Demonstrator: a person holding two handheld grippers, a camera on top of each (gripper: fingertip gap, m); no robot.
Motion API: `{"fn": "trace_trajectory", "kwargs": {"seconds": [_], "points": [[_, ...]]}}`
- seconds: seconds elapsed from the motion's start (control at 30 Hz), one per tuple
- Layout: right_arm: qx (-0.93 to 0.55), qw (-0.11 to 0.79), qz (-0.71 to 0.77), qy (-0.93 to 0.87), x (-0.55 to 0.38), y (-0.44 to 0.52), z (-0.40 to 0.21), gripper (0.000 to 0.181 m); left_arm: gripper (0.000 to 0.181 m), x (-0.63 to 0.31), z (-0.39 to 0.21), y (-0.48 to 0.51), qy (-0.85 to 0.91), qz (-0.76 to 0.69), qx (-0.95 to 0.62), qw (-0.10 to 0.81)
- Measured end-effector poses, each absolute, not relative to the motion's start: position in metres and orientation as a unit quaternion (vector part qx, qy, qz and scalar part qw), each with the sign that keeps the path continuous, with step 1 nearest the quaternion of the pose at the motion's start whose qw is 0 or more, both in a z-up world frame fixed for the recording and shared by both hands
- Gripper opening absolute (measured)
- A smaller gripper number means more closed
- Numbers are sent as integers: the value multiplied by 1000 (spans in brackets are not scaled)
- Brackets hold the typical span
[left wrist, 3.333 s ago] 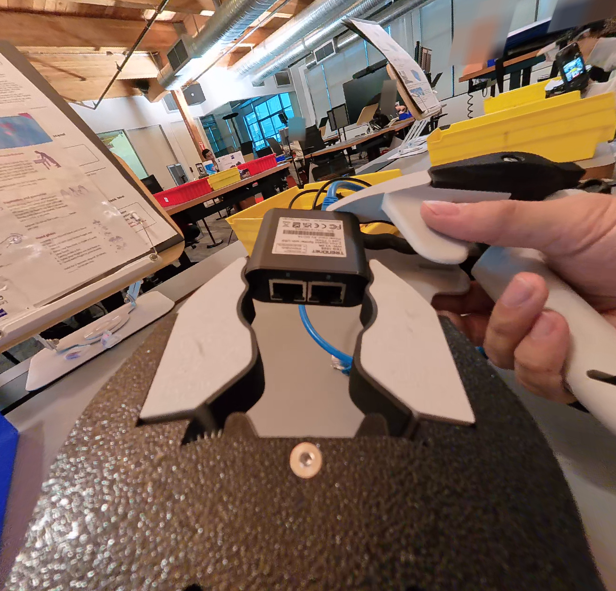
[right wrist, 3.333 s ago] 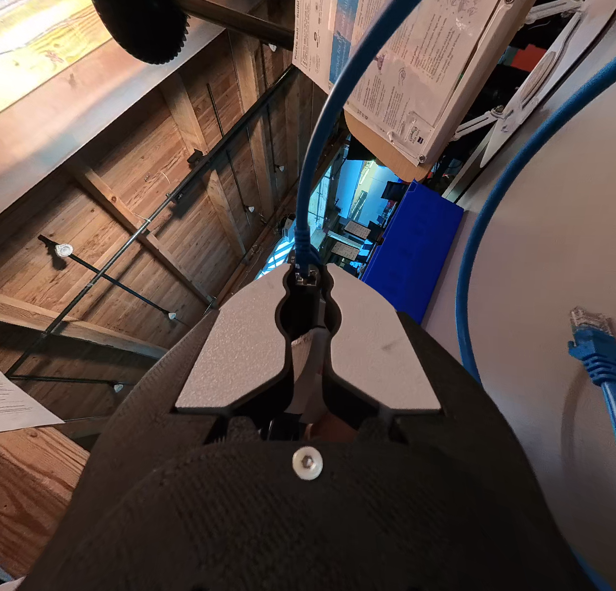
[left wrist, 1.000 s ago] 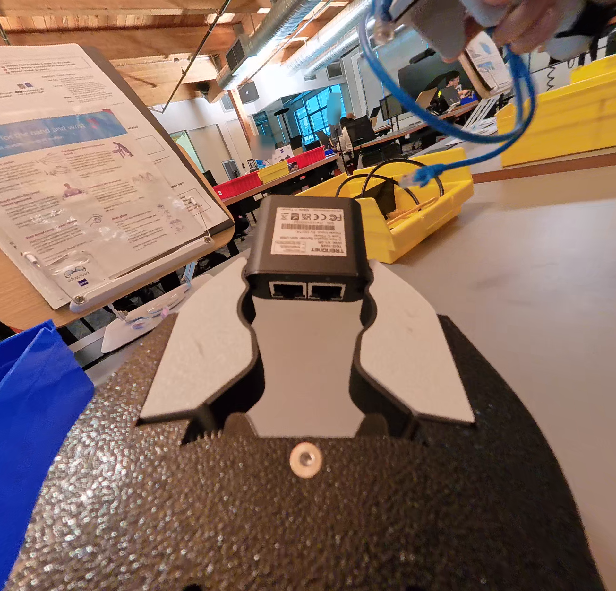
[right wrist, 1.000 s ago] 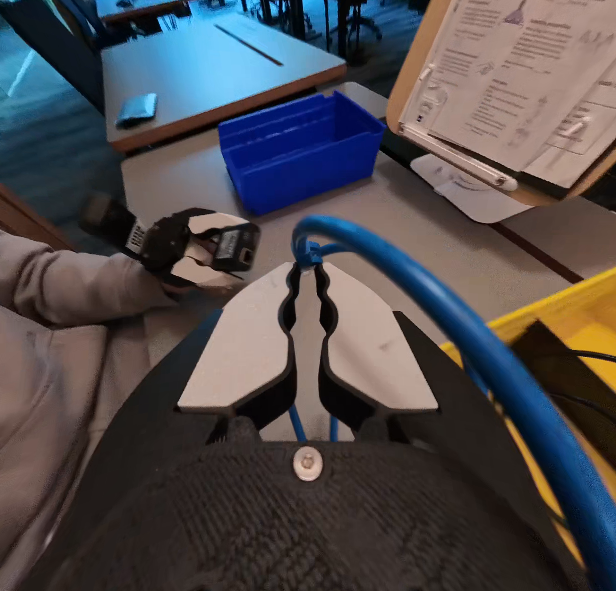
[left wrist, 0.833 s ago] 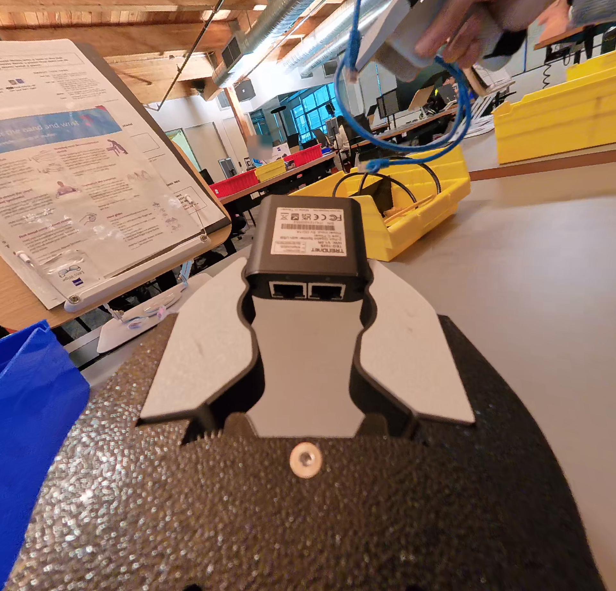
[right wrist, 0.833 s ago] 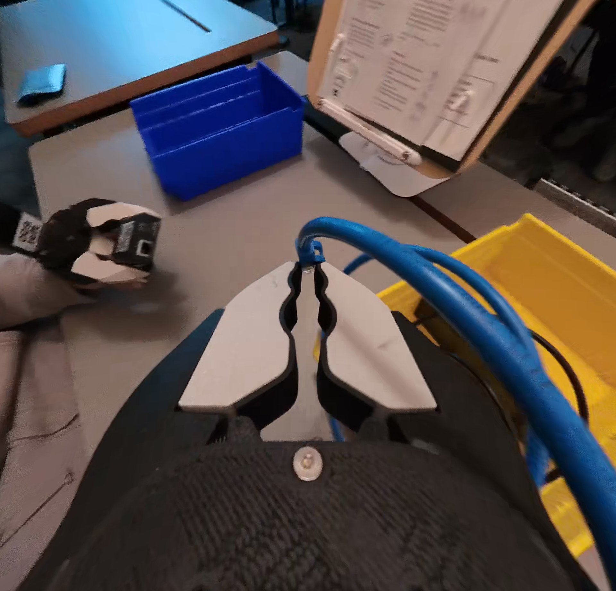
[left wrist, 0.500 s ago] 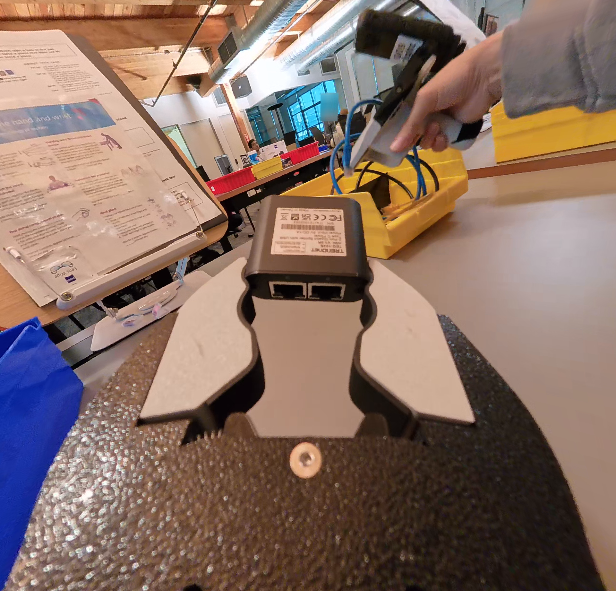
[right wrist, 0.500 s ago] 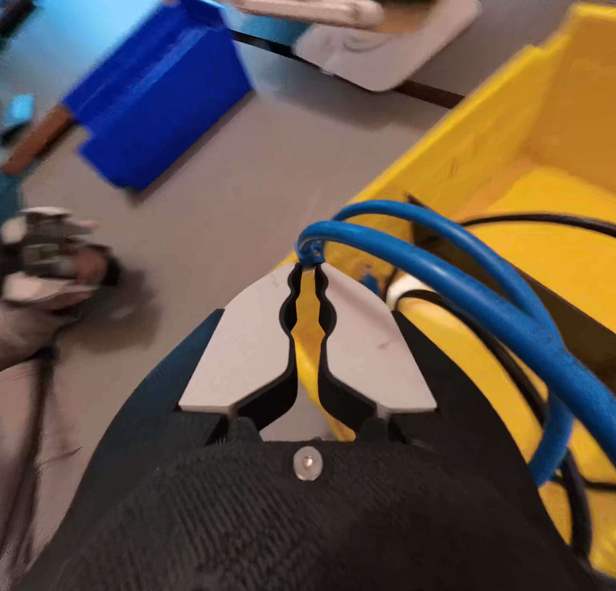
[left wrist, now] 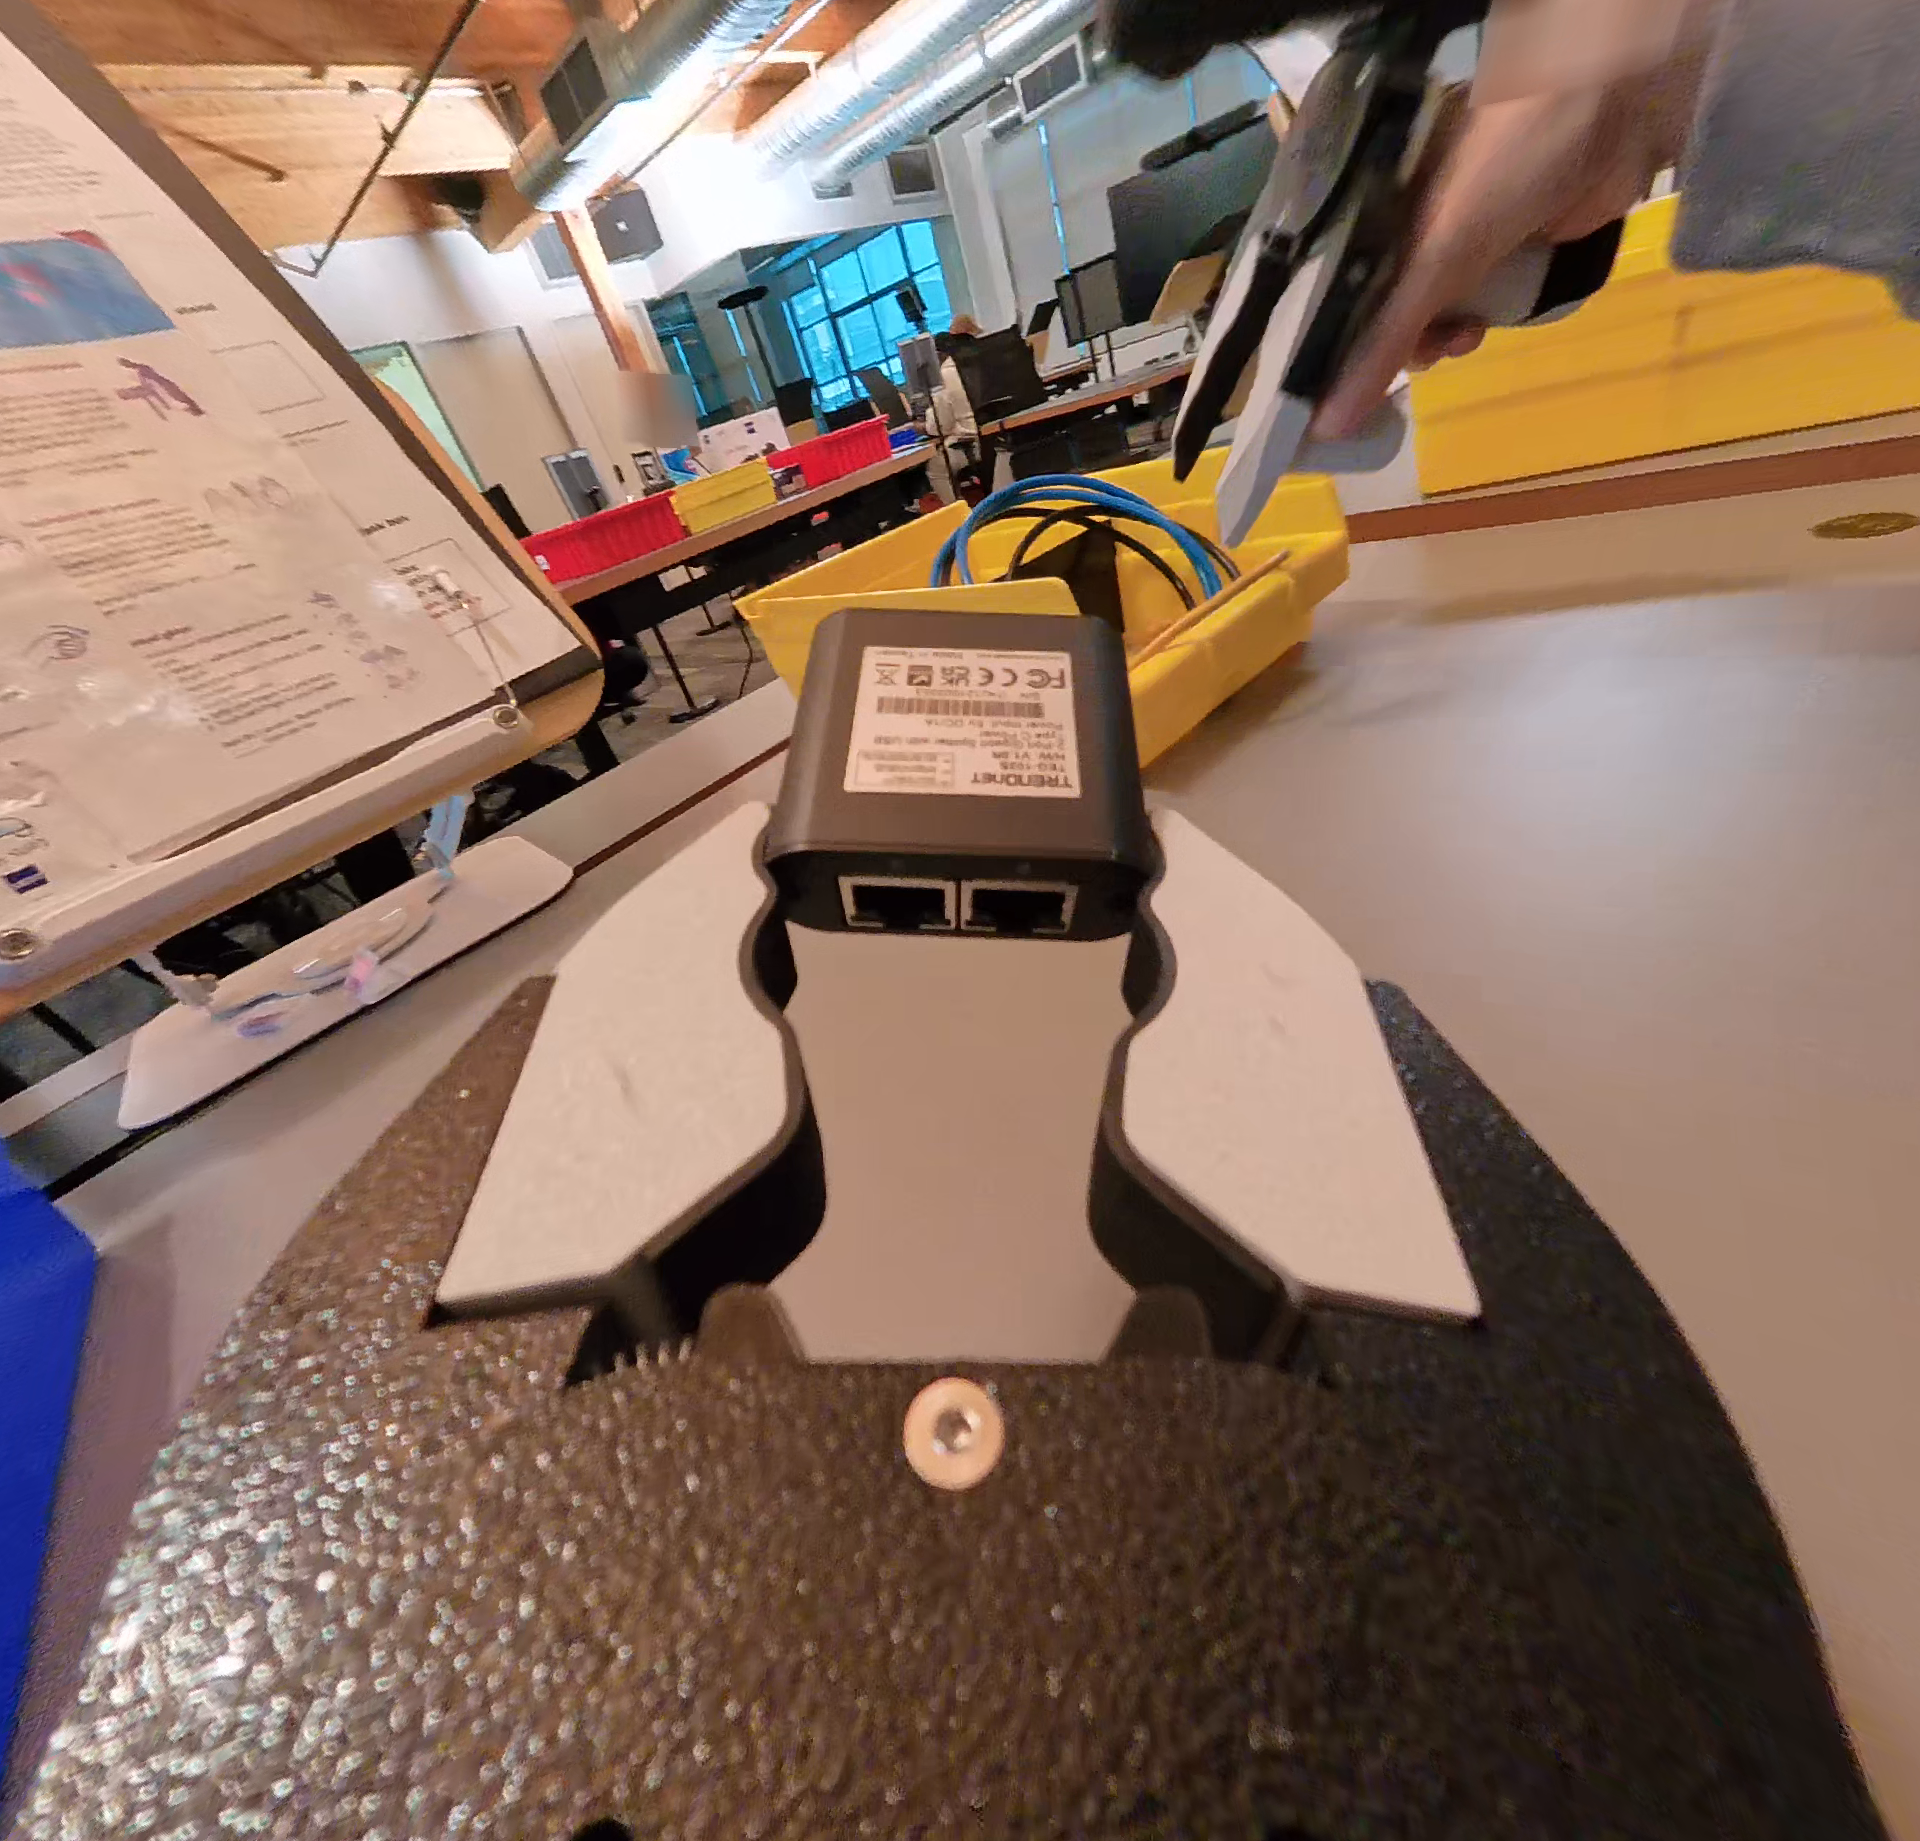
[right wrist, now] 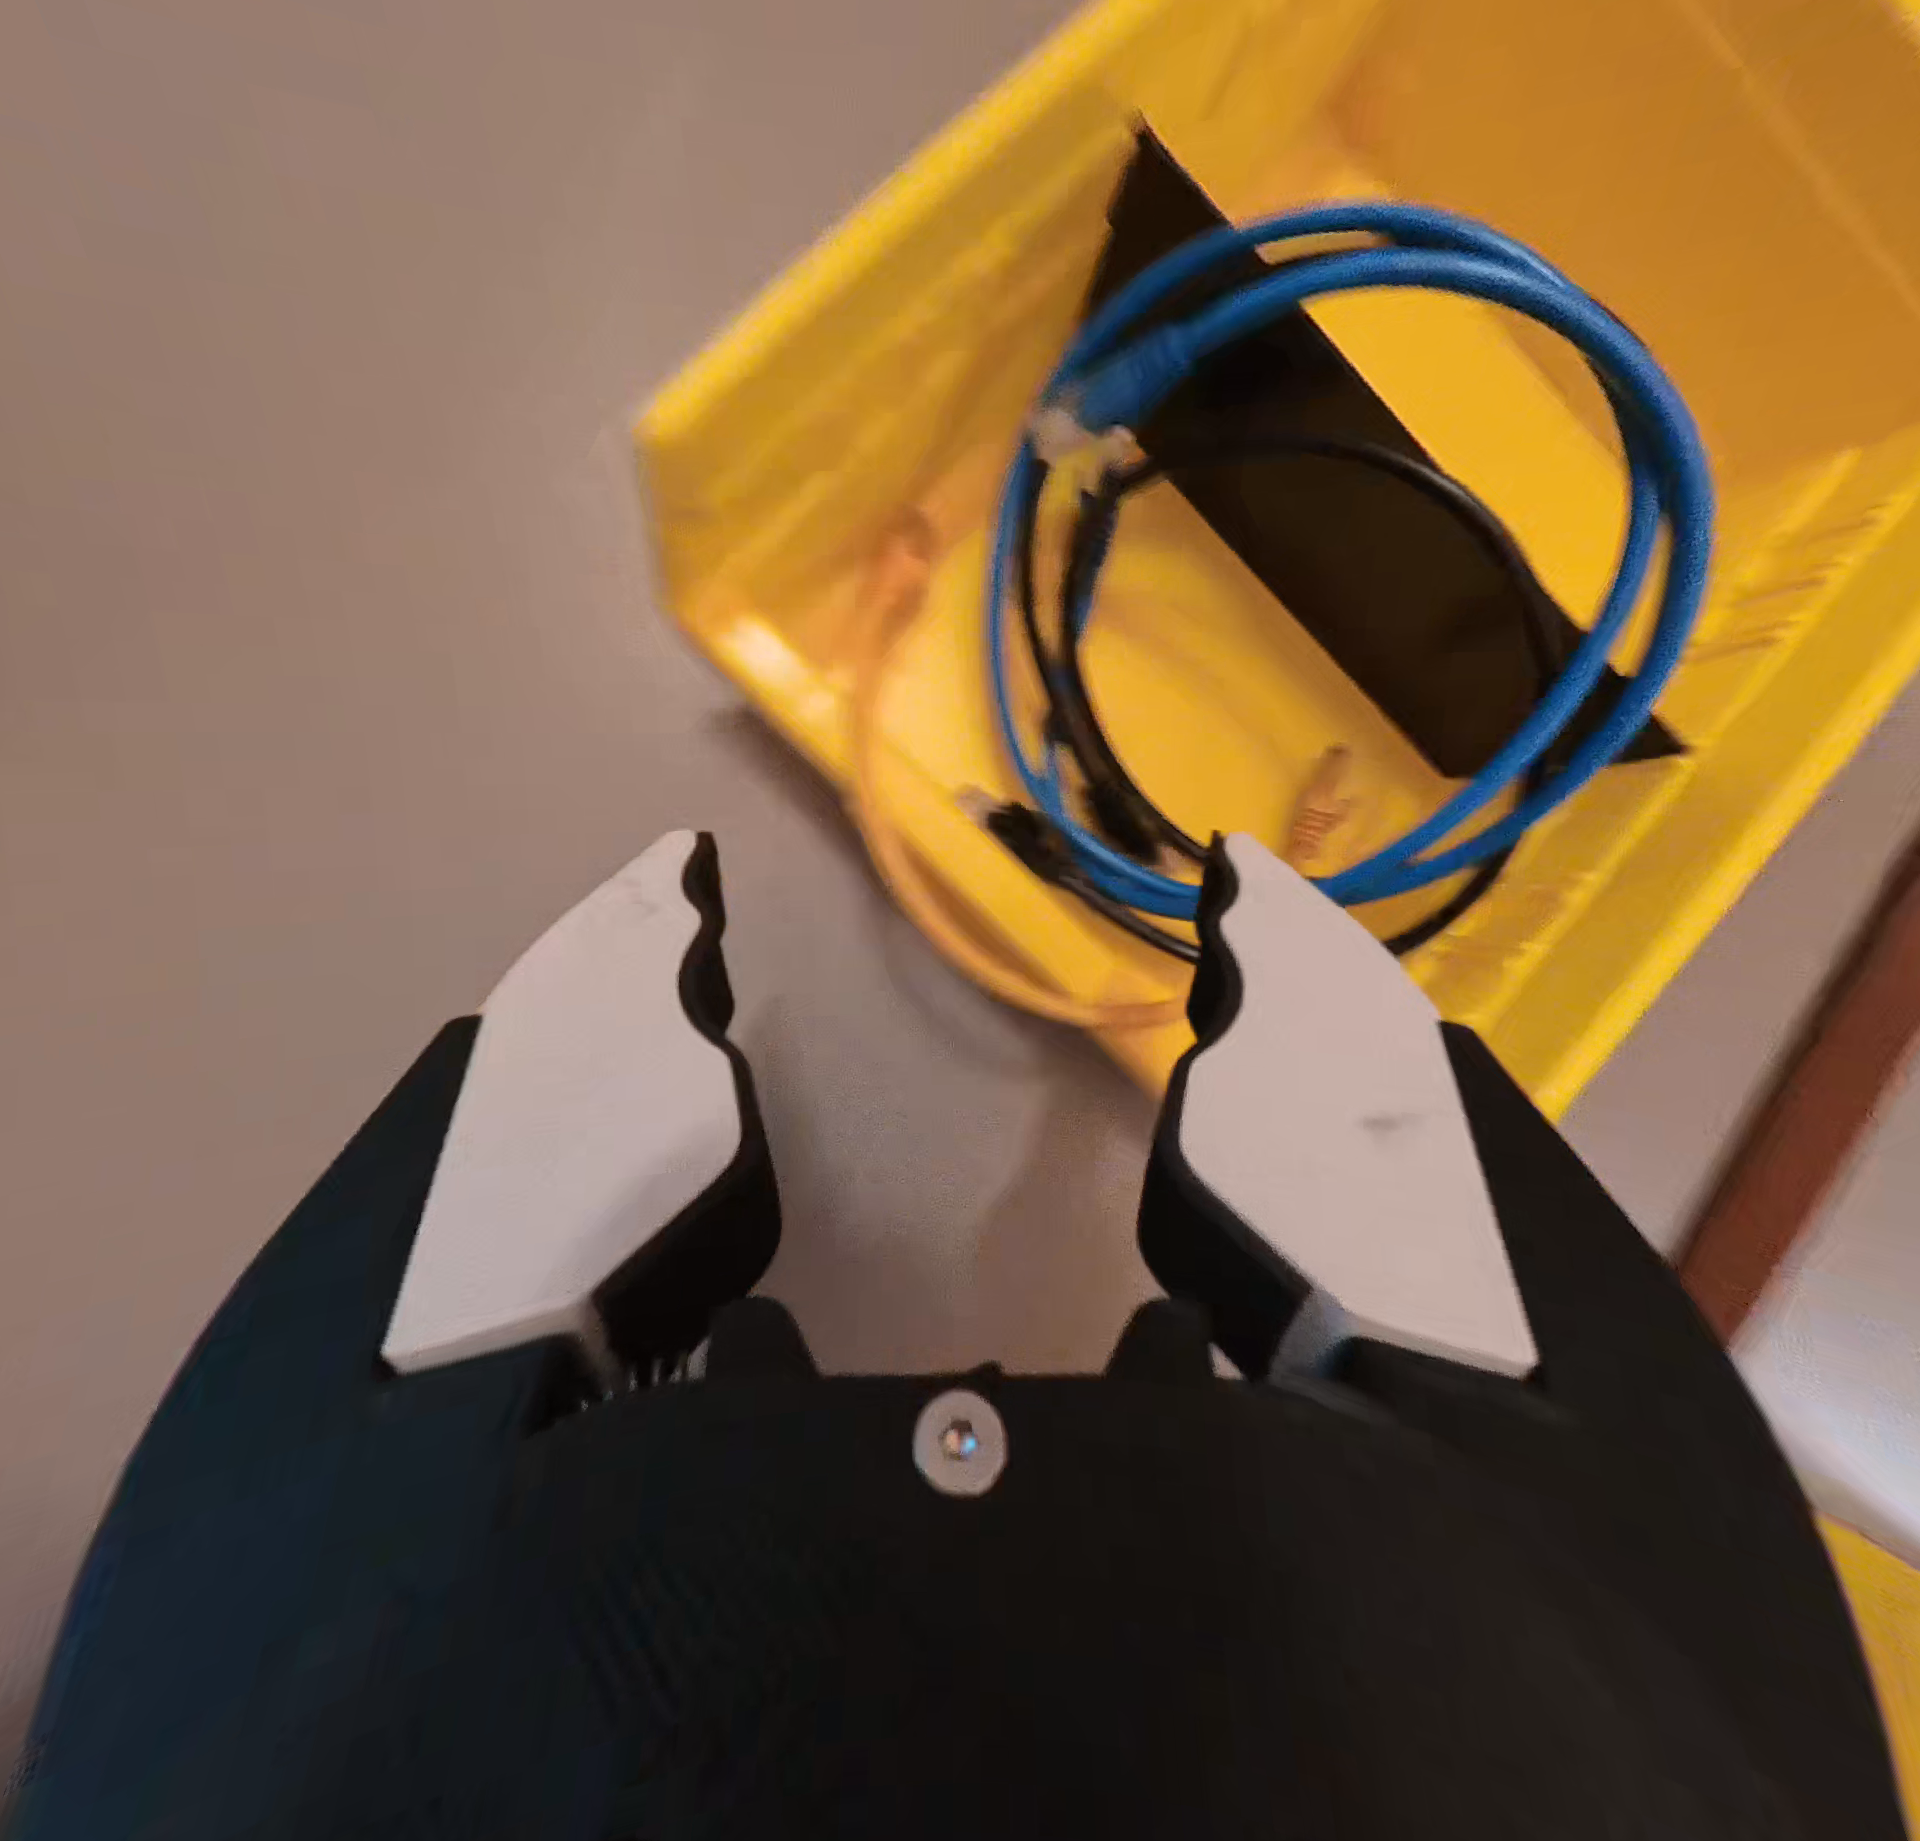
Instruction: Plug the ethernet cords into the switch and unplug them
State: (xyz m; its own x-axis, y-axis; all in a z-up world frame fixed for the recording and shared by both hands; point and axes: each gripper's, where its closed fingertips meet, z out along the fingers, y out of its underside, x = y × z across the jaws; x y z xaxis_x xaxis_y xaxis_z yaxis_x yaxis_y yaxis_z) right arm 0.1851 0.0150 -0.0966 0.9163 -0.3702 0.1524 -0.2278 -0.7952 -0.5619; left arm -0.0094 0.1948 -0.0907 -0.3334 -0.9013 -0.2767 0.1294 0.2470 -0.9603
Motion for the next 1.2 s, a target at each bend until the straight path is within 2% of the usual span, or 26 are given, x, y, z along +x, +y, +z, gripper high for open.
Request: {"fn": "trace_trajectory", "kwargs": {"seconds": [0.03, 0.13, 0.2, 0.27, 0.3, 0.33, 0.4, 0.47, 0.5, 0.53, 0.6, 0.73, 0.87, 0.97, 1.1, 1.2], "points": [[-925, 327, -96, 165, 166, 21, -87, 92, 61, -10, -91, 193, 625, -532, -307, 481], [-816, 525, 41, 239, 115, 62, -55, 81, 61, -14, -93, 184, 641, -545, -281, 462], [-753, 579, 212, 230, 57, 95, -52, 72, 61, -19, -92, 174, 652, -550, -245, 460], [-739, 521, 394, 165, -11, 111, -60, 72, 61, -24, -94, 162, 668, -547, -210, 459], [-734, 498, 438, 145, -31, 116, -63, 69, 61, -26, -96, 156, 677, -544, -196, 455], [-739, 487, 447, 133, -42, 123, -69, 68, 61, -29, -97, 150, 685, -541, -182, 453], [-758, 471, 434, 123, -49, 136, -81, 82, 61, -33, -98, 139, 697, -533, -153, 455], [-765, 463, 432, 119, -52, 147, -84, 79, 61, -36, -99, 133, 710, -516, -132, 461], [-767, 453, 440, 110, -57, 150, -84, 70, 61, -35, -100, 132, 713, -507, -128, 467], [-769, 439, 456, 92, -65, 150, -85, 49, 61, -35, -101, 132, 714, -503, -126, 470], [-774, 421, 467, 81, -74, 153, -90, 28, 61, -35, -101, 132, 711, -504, -127, 475], [-781, 424, 454, 61, -72, 159, -95, 25, 61, -33, -102, 138, 710, -492, -122, 489], [-831, 429, 350, 46, -40, 161, -88, 25, 66, -28, -98, 148, 688, -492, -146, 513], [-899, 418, 103, 86, 61, 151, -72, 25, 74, -26, -95, 157, 674, -503, -169, 514], [-919, 311, -229, 82, 215, 119, -29, 25, 69, -23, -87, 168, 645, -532, -204, 510], [-925, 169, -334, 65, 295, 104, -32, 25, 64, -20, -88, 174, 640, -533, -216, 510]]}}
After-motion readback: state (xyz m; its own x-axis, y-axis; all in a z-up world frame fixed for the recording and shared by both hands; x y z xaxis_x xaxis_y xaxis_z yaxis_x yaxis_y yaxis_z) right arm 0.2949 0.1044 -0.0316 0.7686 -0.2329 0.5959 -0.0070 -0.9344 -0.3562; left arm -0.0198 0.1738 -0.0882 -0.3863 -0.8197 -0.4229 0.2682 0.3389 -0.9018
